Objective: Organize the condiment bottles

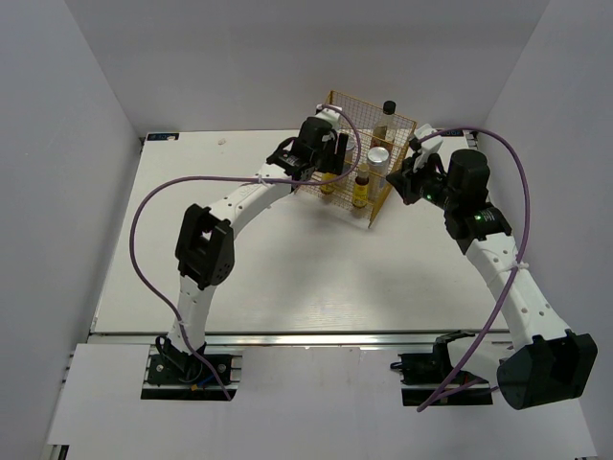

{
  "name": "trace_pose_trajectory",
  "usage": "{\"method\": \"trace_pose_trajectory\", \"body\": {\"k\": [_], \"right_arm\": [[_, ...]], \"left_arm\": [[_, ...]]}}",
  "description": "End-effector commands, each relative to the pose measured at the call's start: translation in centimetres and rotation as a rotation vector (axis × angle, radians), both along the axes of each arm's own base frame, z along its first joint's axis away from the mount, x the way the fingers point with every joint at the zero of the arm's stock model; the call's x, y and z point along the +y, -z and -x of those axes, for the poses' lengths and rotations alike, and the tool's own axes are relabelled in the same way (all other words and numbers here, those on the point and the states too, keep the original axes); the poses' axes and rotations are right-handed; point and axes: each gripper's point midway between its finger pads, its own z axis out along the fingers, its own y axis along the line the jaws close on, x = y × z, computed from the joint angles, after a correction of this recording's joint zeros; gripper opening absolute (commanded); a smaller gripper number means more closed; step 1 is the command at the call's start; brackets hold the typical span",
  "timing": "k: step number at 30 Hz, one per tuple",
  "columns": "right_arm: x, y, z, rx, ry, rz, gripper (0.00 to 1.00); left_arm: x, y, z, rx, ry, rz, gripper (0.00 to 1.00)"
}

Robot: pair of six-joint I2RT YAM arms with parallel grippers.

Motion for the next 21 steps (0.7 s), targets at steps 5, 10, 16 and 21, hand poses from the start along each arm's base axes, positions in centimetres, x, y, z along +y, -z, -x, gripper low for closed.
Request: {"method": "trace_pose_trajectory", "body": {"k": [5, 10, 16, 21], "right_arm": [[-0.1, -1.3, 0.8, -0.047, -0.026, 0.008, 0.35], [0.4, -0.7, 1.6, 0.023, -0.067, 0.014, 0.89], [-0.8, 0.7, 0.7, 0.197, 0.084, -0.027, 0.89], [-1.9, 1.7, 0.4, 0.317, 0.18, -0.007, 0.89]], "left_arm": [[1.2, -12.7, 3.4, -0.18, 0.023, 0.195, 0.87], [4.2, -15.2, 7.9, -0.228, 0.02, 0.293, 0.98], [8.6, -17.4, 14.6, -0.253, 0.032, 0.385, 0.98], [11.2, -15.0, 18.1, -0.191, 0.007, 0.385, 0.98]]}}
